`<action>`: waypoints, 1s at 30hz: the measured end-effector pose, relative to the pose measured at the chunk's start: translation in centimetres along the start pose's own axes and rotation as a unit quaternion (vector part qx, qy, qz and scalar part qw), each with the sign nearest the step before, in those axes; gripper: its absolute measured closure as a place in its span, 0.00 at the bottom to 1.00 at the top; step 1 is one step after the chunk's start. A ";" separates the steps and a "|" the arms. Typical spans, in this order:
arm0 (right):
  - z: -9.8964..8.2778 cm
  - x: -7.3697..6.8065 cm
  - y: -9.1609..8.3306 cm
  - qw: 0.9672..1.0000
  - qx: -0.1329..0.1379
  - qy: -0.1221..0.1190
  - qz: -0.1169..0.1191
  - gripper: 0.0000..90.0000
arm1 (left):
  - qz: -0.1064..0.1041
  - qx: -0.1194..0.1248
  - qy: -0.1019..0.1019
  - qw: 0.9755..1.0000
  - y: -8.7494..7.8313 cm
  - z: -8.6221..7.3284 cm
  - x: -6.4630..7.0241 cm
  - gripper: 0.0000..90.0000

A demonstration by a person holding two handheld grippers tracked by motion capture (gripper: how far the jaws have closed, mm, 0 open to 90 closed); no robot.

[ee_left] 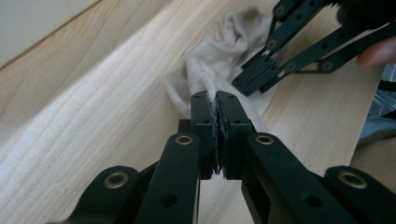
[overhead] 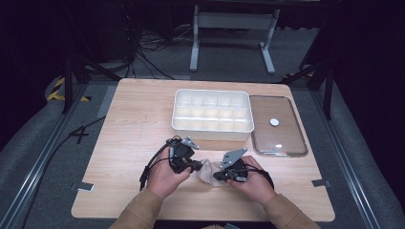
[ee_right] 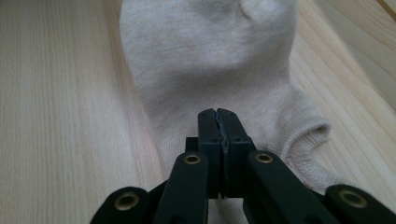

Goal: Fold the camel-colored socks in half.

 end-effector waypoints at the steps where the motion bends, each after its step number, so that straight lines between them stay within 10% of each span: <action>1: 0.1 -0.1 0.1 1.000 0.001 -0.002 -0.001 0.99 | 0.001 -0.001 0.000 1.000 -0.2 0.1 0.1 0.96; 16: 0.8 -1.6 1.8 0.998 0.049 0.021 0.022 0.98 | -0.013 0.007 0.038 0.999 0.2 1.4 1.6 0.97; 21: 0.4 -0.8 -0.7 0.998 0.050 0.031 0.010 0.98 | 0.002 -0.006 0.031 0.999 -0.2 1.5 1.5 0.97; 30: -2.3 0.6 -3.4 0.997 -0.016 0.076 -0.016 0.99 | -0.001 -0.011 0.035 0.999 -0.1 2.1 1.7 0.97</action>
Point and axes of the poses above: each handheld gripper's, and its own axes: y roughly forward along the jaws, z roughly out of its top, x roughly to its right, the point moved 1 cm from there along y, roughly forward along the jaws, and after that the axes turned 2 degrees about y, right-handed, at the moved point
